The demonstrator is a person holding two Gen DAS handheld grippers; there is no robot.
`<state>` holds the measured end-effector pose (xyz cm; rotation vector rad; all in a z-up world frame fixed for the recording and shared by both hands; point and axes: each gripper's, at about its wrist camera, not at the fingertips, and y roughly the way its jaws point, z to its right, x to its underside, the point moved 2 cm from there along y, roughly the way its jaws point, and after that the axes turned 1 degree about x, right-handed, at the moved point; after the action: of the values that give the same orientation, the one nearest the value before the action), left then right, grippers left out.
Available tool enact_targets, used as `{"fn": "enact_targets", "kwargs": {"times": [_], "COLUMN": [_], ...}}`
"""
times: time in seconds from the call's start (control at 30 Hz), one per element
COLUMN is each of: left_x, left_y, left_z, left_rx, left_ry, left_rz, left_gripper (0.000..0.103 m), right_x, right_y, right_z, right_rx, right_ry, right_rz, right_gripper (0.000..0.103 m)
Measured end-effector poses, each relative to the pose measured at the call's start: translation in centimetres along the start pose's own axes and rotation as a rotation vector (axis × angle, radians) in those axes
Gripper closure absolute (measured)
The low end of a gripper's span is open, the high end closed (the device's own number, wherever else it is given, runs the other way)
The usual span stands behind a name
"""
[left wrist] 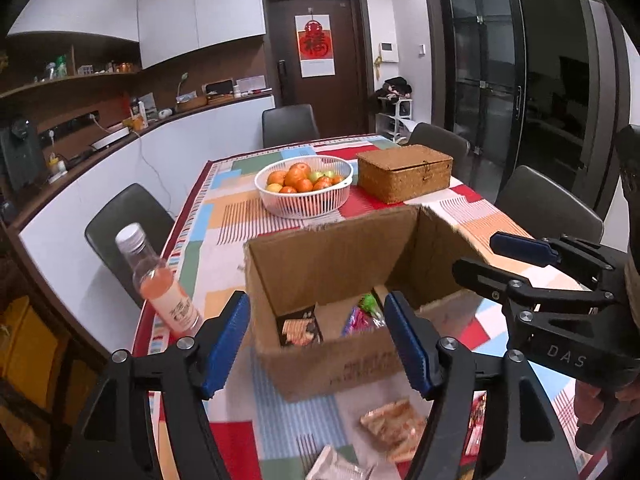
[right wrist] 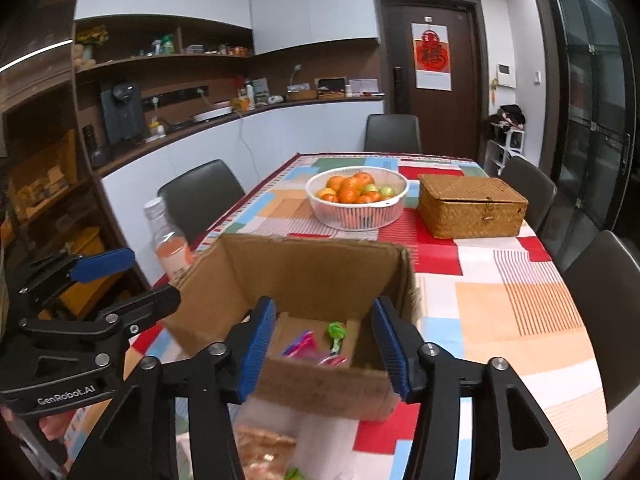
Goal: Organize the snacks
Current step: 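Reach the left tool to the white snack while the right tool reaches the gold biscuit packet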
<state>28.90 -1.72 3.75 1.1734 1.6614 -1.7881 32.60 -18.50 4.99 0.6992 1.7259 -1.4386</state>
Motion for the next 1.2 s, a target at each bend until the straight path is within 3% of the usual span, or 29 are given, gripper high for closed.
{"fn": "enact_targets", "kwargs": {"times": [0.37,0.73,1.2], "left_x": [6.2,13.0,16.4], "left_y": [-1.5,1.2,5.0], "left_z": [-0.9,-1.8,-1.8], "left_rx": [-0.013,0.028,0.057], "left_ry": [-0.057,-0.162,-0.294], "left_rz": [-0.098,-0.275,-0.373], "left_gripper": [0.033,0.033,0.034], "right_x": [5.1,10.3,13.7], "right_y": [0.1,3.2,6.7], "right_z": [-2.7,-3.8,-3.4], "right_rx": [-0.086,-0.105,-0.156], "right_ry": [-0.001,0.006,0.065], "right_rz": [-0.101,-0.244,-0.377], "right_gripper": [0.049,0.049,0.049]}}
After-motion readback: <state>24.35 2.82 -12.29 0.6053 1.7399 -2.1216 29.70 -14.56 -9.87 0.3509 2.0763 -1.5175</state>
